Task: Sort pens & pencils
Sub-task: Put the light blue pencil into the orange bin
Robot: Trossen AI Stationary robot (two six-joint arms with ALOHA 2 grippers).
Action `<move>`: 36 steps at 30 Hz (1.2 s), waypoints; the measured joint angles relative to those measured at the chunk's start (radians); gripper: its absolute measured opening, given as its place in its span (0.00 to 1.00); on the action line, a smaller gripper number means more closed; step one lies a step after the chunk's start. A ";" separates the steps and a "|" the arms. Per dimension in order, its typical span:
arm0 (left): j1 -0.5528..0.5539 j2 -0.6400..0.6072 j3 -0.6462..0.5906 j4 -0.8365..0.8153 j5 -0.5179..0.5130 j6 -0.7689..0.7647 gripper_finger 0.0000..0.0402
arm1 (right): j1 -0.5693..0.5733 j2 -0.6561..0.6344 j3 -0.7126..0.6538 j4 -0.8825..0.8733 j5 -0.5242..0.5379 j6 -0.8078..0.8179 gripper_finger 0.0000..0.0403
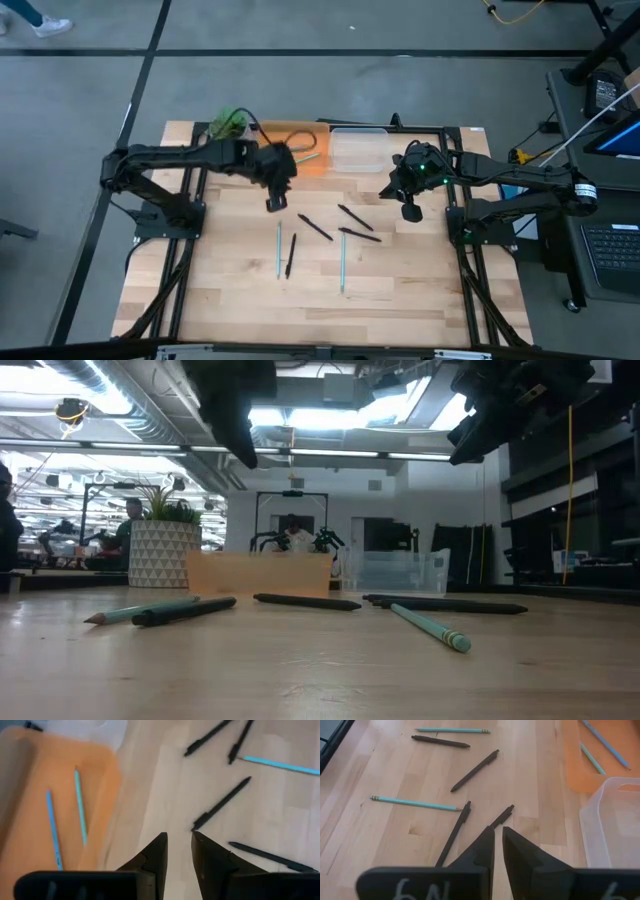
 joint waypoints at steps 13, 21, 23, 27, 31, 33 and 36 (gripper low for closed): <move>-0.226 -0.039 -0.202 0.203 -0.091 -0.104 0.15 | 0.000 0.000 0.000 0.000 0.000 0.012 0.10; -0.342 -0.162 -0.367 0.413 -0.173 -0.225 0.14 | 0.011 0.000 0.000 0.000 -0.007 0.090 0.10; -0.380 -0.201 -0.404 0.430 -0.238 -0.301 0.14 | 0.020 0.000 0.000 -0.001 -0.008 0.102 0.10; -0.459 -0.244 -0.456 0.427 -0.338 -0.469 0.14 | 0.050 0.000 0.000 0.001 -0.008 0.114 0.10; -0.541 -0.241 -0.475 0.451 -0.423 -0.558 0.14 | 0.082 0.000 0.000 0.020 -0.008 0.116 0.10; -0.585 -0.230 -0.474 0.476 -0.486 -0.603 0.14 | 0.096 0.000 0.000 0.024 -0.008 0.117 0.10; -0.654 -0.222 -0.473 0.478 -0.552 -0.712 0.14 | 0.118 0.000 0.000 0.027 -0.008 0.136 0.10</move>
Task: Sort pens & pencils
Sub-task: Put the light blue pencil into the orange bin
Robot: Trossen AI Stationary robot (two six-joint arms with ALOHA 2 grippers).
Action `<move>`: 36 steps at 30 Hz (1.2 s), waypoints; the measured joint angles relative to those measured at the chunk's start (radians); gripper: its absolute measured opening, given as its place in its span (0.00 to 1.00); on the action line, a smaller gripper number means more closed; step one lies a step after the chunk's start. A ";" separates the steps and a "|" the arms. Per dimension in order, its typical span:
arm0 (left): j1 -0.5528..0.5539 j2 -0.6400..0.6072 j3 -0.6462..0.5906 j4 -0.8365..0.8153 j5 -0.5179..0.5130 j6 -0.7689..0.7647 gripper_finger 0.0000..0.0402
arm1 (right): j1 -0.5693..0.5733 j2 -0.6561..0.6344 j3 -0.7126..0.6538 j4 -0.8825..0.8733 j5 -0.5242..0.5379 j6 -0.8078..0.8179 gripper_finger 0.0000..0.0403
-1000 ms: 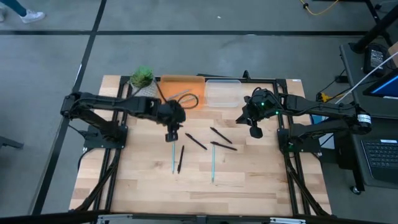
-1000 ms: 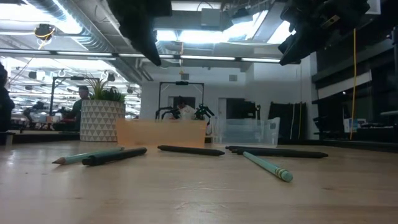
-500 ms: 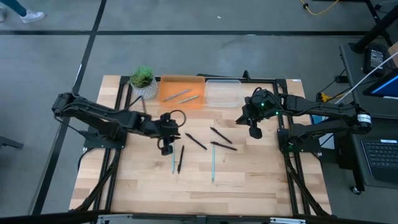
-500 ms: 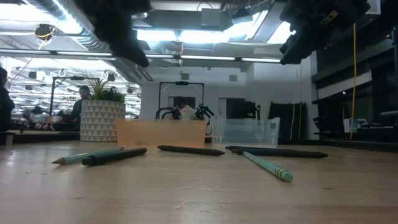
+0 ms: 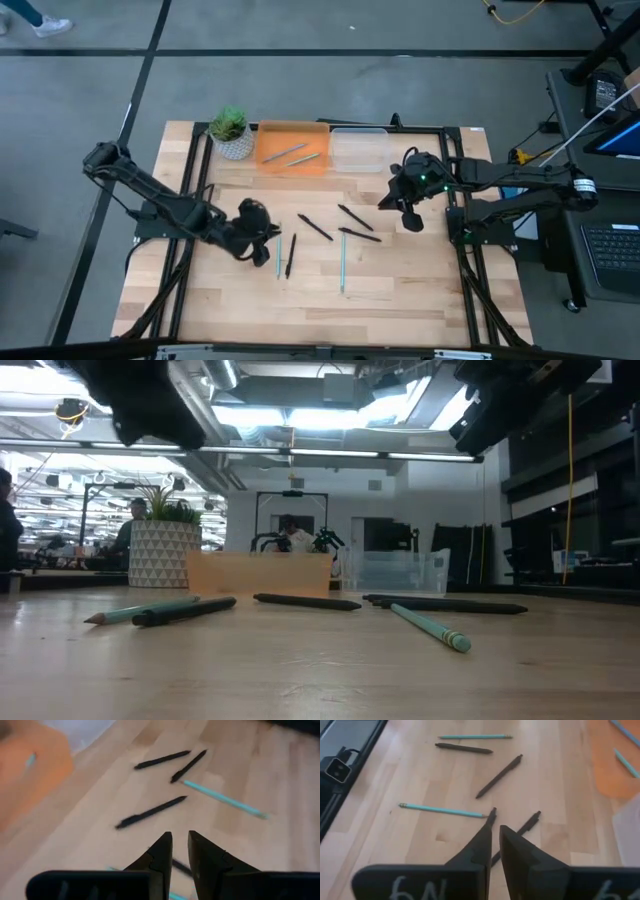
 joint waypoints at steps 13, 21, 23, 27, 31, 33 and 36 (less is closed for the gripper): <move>-0.108 0.165 0.000 -0.009 -0.057 -0.463 0.14 | 0.106 0.000 0.000 0.035 0.051 0.005 0.10; -0.082 0.208 0.000 -0.114 0.038 -0.643 0.14 | 0.153 0.000 0.000 0.038 0.086 0.007 0.10; -0.068 0.208 0.000 -0.151 0.058 -0.679 0.14 | 0.160 0.000 0.000 0.043 0.086 0.007 0.10; -0.029 0.208 0.000 -0.201 0.104 -0.693 0.14 | 0.165 0.000 0.000 0.042 0.086 0.007 0.10; 0.015 0.208 0.000 -0.191 0.118 -0.643 0.14 | 0.165 0.000 0.000 0.042 0.086 0.005 0.10; 0.034 0.208 0.000 -0.169 0.139 -0.585 0.14 | 0.165 0.000 0.000 0.042 0.086 0.003 0.10; 0.048 0.208 0.000 -0.118 0.166 -0.462 0.14 | 0.165 0.000 0.000 0.042 0.086 0.003 0.10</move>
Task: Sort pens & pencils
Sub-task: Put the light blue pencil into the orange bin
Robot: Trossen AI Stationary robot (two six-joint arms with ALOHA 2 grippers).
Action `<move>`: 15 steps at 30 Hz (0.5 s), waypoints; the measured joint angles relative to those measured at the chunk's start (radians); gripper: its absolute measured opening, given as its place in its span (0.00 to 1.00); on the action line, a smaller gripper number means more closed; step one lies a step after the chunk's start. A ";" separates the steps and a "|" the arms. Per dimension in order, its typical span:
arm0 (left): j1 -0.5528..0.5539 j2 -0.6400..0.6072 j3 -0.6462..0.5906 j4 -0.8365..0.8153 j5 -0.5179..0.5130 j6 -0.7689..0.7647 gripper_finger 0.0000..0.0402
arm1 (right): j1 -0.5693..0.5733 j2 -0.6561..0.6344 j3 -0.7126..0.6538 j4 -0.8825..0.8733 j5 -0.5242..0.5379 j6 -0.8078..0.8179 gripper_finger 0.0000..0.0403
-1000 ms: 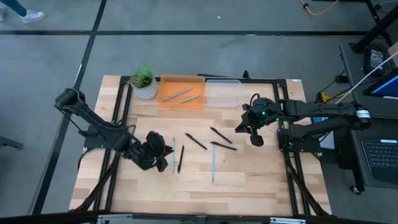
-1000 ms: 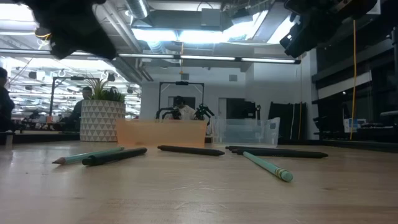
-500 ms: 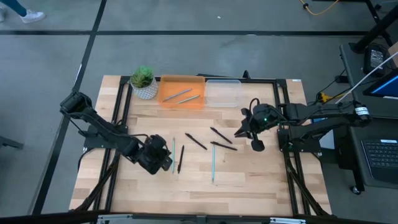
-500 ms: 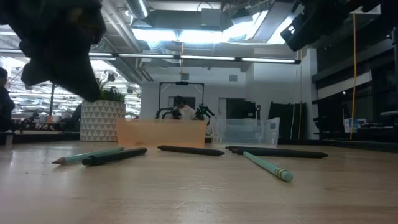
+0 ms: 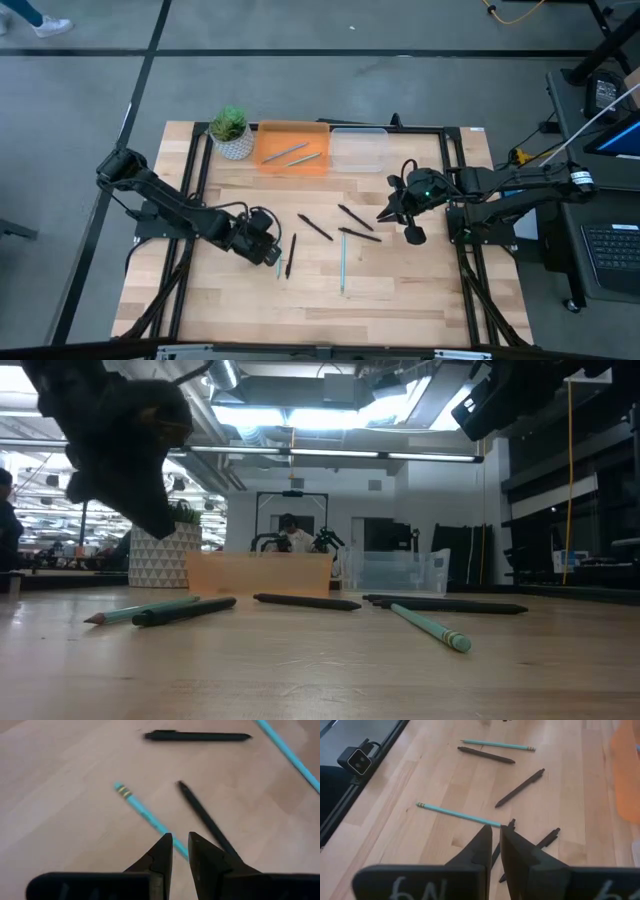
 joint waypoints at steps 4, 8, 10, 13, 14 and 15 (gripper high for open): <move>0.002 0.000 0.000 0.053 0.006 0.093 0.14 | 0.000 0.000 0.000 0.000 0.000 -0.001 0.10; 0.003 0.000 0.000 0.061 0.027 0.096 0.14 | 0.000 0.000 0.000 0.000 0.000 -0.002 0.10; 0.004 0.000 0.000 0.059 0.030 0.054 0.14 | 0.000 0.000 0.000 0.000 0.000 -0.003 0.10; 0.022 0.000 0.000 0.055 0.051 0.004 0.14 | 0.000 0.000 0.000 0.000 0.000 -0.003 0.10; 0.031 0.000 0.000 0.055 0.058 -0.002 0.14 | 0.000 0.000 0.000 0.000 0.000 -0.002 0.10; 0.040 0.004 0.000 0.056 0.070 -0.005 0.14 | 0.000 0.000 0.000 0.000 0.000 -0.001 0.10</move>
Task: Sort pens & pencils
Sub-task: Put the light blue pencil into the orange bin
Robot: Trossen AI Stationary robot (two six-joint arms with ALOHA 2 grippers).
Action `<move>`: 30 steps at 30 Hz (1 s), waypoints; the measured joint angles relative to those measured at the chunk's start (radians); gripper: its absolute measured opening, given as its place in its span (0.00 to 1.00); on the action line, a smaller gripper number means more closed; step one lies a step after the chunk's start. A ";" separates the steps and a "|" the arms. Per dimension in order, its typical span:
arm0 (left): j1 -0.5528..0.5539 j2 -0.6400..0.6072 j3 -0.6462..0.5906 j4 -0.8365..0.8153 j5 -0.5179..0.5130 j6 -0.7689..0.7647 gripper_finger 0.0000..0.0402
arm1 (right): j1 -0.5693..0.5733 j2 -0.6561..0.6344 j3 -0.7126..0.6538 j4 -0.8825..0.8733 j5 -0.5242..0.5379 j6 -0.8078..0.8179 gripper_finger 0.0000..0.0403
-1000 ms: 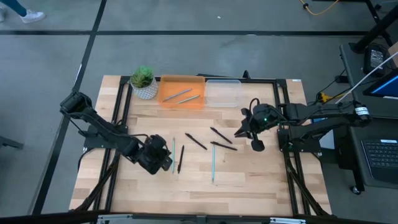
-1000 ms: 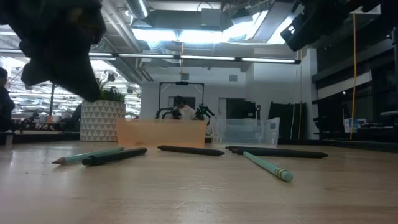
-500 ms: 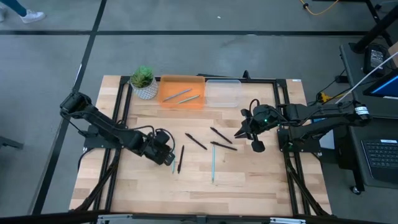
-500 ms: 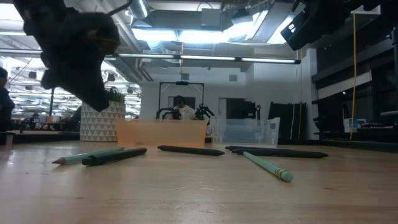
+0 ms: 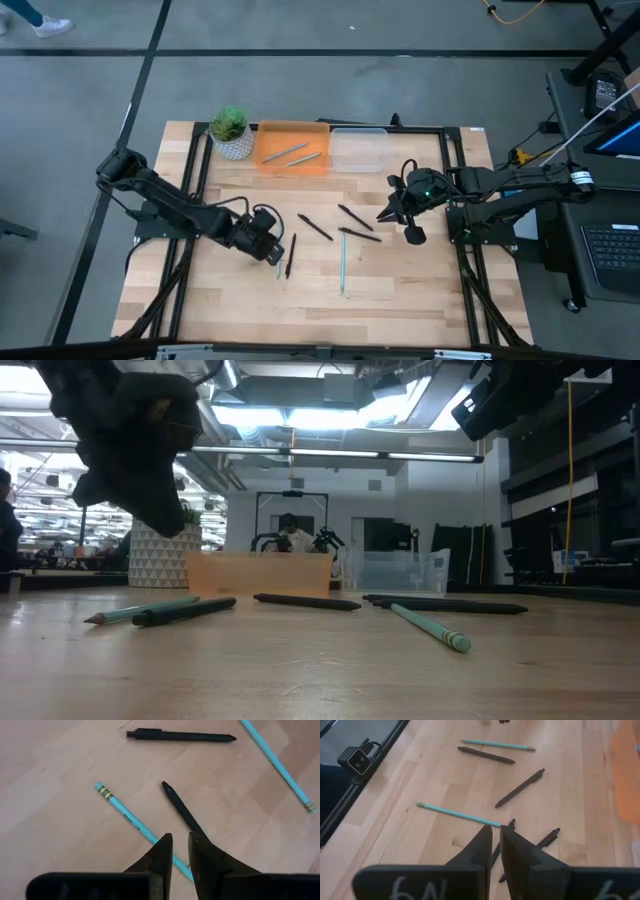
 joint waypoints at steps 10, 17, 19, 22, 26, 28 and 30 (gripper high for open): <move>0.100 0.192 0.001 0.006 0.213 -0.033 0.14 | 0.000 0.000 0.000 -0.001 0.000 -0.002 0.10; 0.118 0.195 0.001 0.021 0.226 0.008 0.14 | 0.000 0.000 0.000 -0.002 0.000 -0.002 0.10; 0.119 0.187 -0.001 0.038 0.219 0.024 0.14 | 0.000 0.000 0.000 -0.002 0.000 -0.002 0.10; 0.110 0.159 -0.001 0.039 0.214 0.028 0.14 | 0.000 0.000 0.000 -0.002 0.000 -0.002 0.10; 0.098 0.132 0.000 0.036 0.214 0.040 0.14 | 0.000 0.000 0.000 -0.003 0.000 -0.003 0.10; 0.097 0.125 0.000 0.040 0.213 0.046 0.14 | 0.000 0.000 0.000 -0.003 0.000 -0.002 0.10; 0.097 0.124 0.000 0.041 0.213 0.046 0.14 | 0.000 0.000 0.000 -0.003 0.000 -0.002 0.10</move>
